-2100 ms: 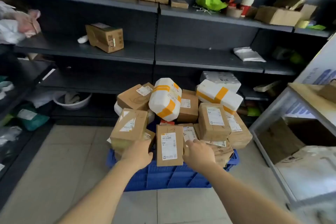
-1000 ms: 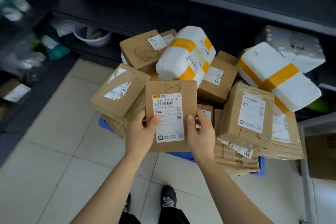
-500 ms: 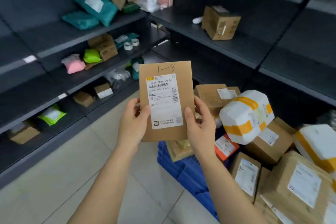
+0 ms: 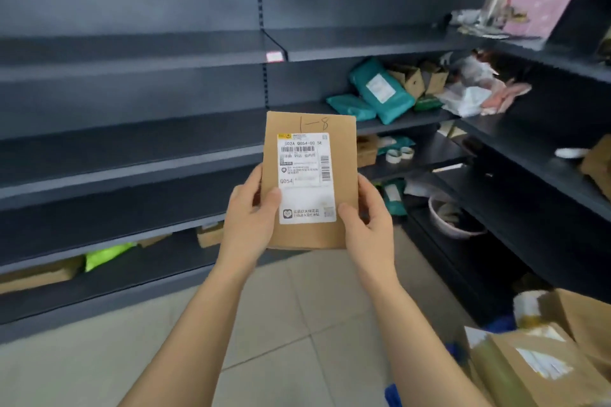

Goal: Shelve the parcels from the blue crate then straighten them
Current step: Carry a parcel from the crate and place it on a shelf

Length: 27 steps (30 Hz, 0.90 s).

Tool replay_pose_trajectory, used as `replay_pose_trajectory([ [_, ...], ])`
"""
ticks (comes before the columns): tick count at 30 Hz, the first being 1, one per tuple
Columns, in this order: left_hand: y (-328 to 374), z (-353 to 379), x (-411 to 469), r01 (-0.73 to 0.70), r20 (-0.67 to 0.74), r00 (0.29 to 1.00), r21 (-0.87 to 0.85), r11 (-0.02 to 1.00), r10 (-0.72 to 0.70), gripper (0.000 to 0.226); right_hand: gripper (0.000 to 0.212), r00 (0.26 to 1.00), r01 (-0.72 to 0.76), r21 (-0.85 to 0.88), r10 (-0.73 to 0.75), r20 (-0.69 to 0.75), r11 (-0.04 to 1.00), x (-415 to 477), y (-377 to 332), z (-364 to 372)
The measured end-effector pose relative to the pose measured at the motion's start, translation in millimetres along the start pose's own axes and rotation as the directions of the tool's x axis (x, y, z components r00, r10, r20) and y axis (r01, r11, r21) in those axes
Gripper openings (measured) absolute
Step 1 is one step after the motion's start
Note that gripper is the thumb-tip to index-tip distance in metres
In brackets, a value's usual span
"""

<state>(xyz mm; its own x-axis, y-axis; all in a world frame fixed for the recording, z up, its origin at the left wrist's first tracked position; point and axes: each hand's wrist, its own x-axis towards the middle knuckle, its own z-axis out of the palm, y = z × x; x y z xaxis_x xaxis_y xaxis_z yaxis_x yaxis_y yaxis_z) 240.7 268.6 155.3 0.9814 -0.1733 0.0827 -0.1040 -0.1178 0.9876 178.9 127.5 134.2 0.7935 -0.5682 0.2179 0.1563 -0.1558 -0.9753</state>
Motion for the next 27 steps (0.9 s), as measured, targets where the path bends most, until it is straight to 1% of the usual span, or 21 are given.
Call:
replay_pose_trajectory([
  [3, 5.3, -45.3, 26.7, -0.018, -0.143, 0.99, -0.014, 1.0, 0.016, 0.039, 0.045, 0.997, 0.046, 0.056, -0.049, 0.065, 0.997, 16.5, -13.3, 58.4],
  [5, 8.3, -72.9, 43.9, -0.031, -0.211, 0.977, -0.005, 1.0, 0.029, 0.039, 0.047, 0.989, 0.084, 0.071, -0.092, 0.119, 0.994, 29.0, -22.9, 94.6],
  [10, 10.1, -136.6, 96.2, -0.063, -0.331, 0.94, 0.062, 0.996, 0.08, 0.038, 0.044, 0.947, 0.161, 0.094, -0.181, 0.267, 0.982, 74.7, -32.1, 178.2],
  [13, 11.1, -173.1, 128.0, -0.063, -0.403, 0.91, 0.099, 0.993, 0.098, 0.041, 0.048, 0.905, 0.197, 0.106, -0.222, 0.362, 0.975, 101.6, -35.6, 227.2],
  [16, 14.3, -210.7, 153.8, -0.075, -0.465, 0.877, 0.11, 0.991, 0.118, 0.045, 0.06, 0.853, 0.184, 0.143, -0.23, 0.469, 0.973, 122.2, -40.2, 275.8],
  [18, 14.9, -237.0, 166.4, -0.067, -0.507, 0.854, 0.122, 0.99, 0.12, 0.046, 0.064, 0.816, 0.187, 0.146, -0.236, 0.528, 0.971, 129.7, -43.8, 307.9],
  [22, 6.5, -290.7, 179.2, -0.032, -0.574, 0.812, 0.129, 0.991, 0.1, 0.045, 0.066, 0.773, 0.183, 0.119, -0.217, 0.596, 0.976, 130.6, -45.7, 370.7],
  [27, -25.6, -366.3, 177.2, 0.051, -0.641, 0.767, 0.1, 0.994, 0.025, 0.044, 0.064, 0.734, 0.143, 0.081, -0.161, 0.659, 0.986, 101.8, -36.3, 449.2],
])
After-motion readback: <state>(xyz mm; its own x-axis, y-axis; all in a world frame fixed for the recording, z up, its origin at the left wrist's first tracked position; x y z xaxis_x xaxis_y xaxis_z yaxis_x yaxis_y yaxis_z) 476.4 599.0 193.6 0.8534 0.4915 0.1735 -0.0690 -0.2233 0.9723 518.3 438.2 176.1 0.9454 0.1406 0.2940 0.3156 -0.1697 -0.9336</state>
